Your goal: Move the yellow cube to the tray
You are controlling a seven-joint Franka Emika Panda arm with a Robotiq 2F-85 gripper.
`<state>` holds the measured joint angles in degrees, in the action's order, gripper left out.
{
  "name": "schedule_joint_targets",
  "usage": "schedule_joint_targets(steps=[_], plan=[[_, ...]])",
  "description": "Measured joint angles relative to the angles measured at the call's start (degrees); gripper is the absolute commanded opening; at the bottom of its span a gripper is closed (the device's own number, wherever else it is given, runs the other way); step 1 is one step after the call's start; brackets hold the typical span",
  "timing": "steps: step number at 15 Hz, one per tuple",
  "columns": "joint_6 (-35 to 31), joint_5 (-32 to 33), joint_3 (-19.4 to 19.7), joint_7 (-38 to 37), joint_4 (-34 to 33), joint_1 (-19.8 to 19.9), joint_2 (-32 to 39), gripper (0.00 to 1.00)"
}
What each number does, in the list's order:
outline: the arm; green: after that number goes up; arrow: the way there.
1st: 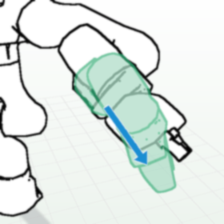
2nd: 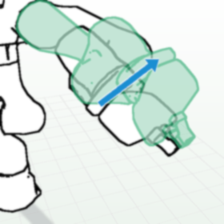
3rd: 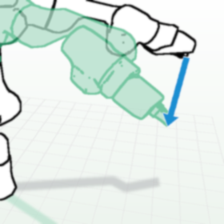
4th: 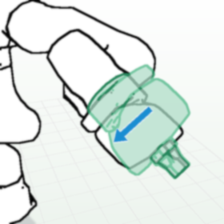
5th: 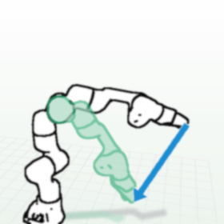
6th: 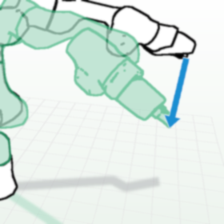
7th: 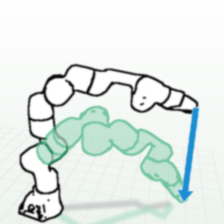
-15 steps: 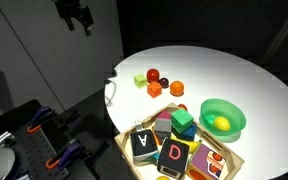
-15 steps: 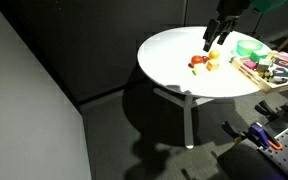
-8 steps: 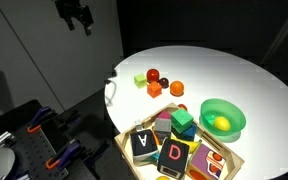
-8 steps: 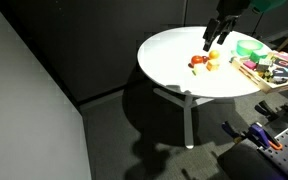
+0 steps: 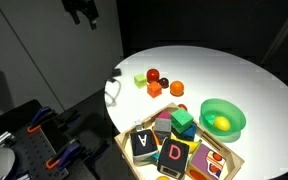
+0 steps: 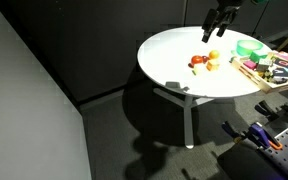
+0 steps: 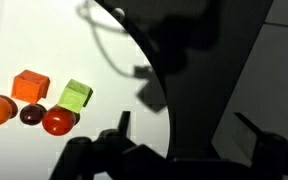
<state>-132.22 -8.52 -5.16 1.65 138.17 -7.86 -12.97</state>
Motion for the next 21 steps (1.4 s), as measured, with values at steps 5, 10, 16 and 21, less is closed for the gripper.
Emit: schedule_joint_targets(steps=[5, 10, 16, 21], plan=[[-0.01, 0.19, 0.23, -3.16, -5.94, 2.34, 2.98, 1.0], [0.01, 2.87, 0.55, -11.72, -12.93, 4.63, 10.05, 1.0], [3.65, 4.8, 2.55, -20.28, -22.56, 5.1, 20.65, 1.0], [5.93, 5.27, 4.54, -23.65, -28.82, 5.04, 28.19, 1.0]])
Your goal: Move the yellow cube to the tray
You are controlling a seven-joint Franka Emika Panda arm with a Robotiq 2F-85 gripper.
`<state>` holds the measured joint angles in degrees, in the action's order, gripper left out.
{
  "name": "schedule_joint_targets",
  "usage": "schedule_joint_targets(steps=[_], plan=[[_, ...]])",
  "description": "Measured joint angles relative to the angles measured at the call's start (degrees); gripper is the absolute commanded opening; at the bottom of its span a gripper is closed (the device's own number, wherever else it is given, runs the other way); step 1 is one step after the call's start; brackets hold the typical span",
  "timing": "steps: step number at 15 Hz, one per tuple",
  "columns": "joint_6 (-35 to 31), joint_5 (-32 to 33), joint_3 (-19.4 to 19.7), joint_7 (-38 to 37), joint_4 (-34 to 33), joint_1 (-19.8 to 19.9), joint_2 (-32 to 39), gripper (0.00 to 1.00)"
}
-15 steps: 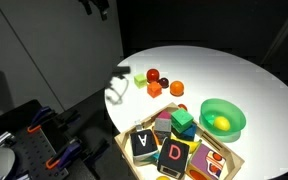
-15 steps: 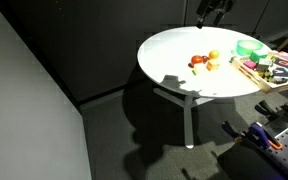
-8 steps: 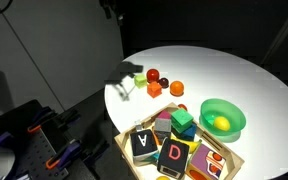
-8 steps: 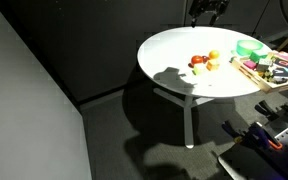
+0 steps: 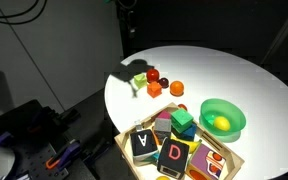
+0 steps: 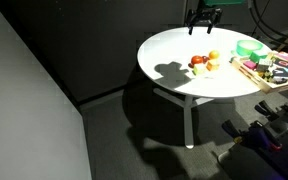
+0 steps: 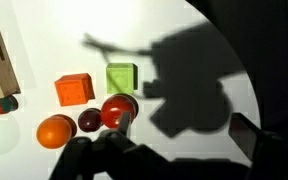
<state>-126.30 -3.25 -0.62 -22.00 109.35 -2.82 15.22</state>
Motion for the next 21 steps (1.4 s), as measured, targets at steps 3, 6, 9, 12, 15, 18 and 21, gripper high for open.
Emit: schedule_joint_targets(steps=[3, 6, 9, 12, 15, 18, 21], plan=[[0.21, 0.76, 1.25, -1.26, -2.57, -0.11, 4.15, 1.0], [0.08, 0.95, 2.39, -1.44, -4.62, -0.16, 7.83, 1.0], [-1.31, 0.95, 2.94, -1.31, -5.8, -0.15, 10.54, 1.0], [-2.85, 0.95, 3.04, -1.17, -6.1, -0.15, 12.22, 1.0], [-2.96, 0.89, 3.03, -1.0, -6.47, -0.18, 12.34, 1.0], [-2.96, 0.89, 3.02, -0.98, -6.74, -0.19, 12.33, 1.0], [-2.95, 0.89, 3.05, -0.98, -6.7, -0.2, 12.48, 1.0]])
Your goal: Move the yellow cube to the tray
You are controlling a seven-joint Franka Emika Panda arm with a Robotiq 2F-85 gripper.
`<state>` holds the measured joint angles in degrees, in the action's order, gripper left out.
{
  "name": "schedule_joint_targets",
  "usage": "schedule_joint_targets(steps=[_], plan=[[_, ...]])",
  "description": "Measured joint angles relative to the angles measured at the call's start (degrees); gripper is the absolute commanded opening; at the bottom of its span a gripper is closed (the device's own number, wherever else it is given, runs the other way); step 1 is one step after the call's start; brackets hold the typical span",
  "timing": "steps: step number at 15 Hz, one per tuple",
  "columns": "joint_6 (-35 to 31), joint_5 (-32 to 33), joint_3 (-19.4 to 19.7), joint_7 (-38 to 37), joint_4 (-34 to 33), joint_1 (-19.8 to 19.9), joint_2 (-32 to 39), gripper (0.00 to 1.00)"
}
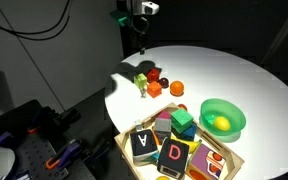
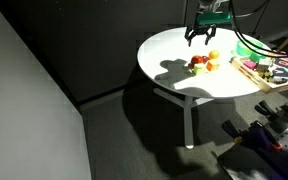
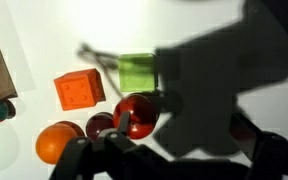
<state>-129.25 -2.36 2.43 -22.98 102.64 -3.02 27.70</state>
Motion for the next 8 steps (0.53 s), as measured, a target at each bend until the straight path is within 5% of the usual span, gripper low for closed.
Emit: schedule_joint_targets(steps=[8], plan=[[-0.67, 0.0, 1.2, 0.14, -0.5, 0.39, 5.2, 1.0]])
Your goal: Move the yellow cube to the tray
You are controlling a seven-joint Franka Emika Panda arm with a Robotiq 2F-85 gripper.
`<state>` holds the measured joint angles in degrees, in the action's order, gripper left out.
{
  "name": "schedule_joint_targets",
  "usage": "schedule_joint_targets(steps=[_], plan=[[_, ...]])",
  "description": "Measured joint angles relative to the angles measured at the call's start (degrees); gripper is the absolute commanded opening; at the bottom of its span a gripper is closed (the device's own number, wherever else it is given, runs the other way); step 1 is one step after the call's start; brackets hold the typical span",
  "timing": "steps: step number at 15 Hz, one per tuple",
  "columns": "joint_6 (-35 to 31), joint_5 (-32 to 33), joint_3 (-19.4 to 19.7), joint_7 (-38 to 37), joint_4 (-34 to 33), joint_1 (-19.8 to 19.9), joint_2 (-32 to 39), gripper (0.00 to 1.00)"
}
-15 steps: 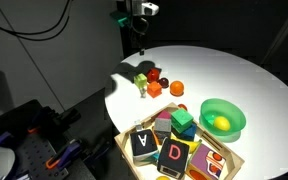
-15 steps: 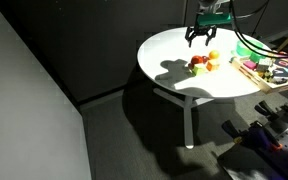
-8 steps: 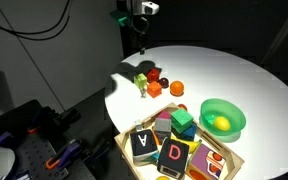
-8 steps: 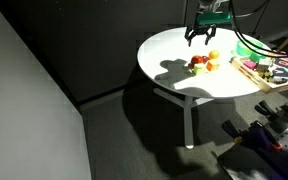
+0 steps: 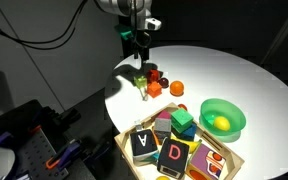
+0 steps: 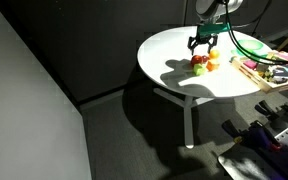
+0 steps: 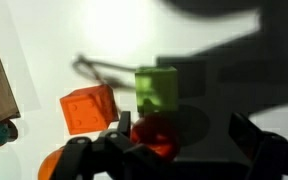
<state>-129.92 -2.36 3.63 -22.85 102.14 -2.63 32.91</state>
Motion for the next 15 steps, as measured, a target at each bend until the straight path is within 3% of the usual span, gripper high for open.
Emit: schedule_joint_targets(steps=[15], plan=[[-4.94, 0.0, 0.01, 1.57, -1.14, 0.0, 7.17, 1.0]])
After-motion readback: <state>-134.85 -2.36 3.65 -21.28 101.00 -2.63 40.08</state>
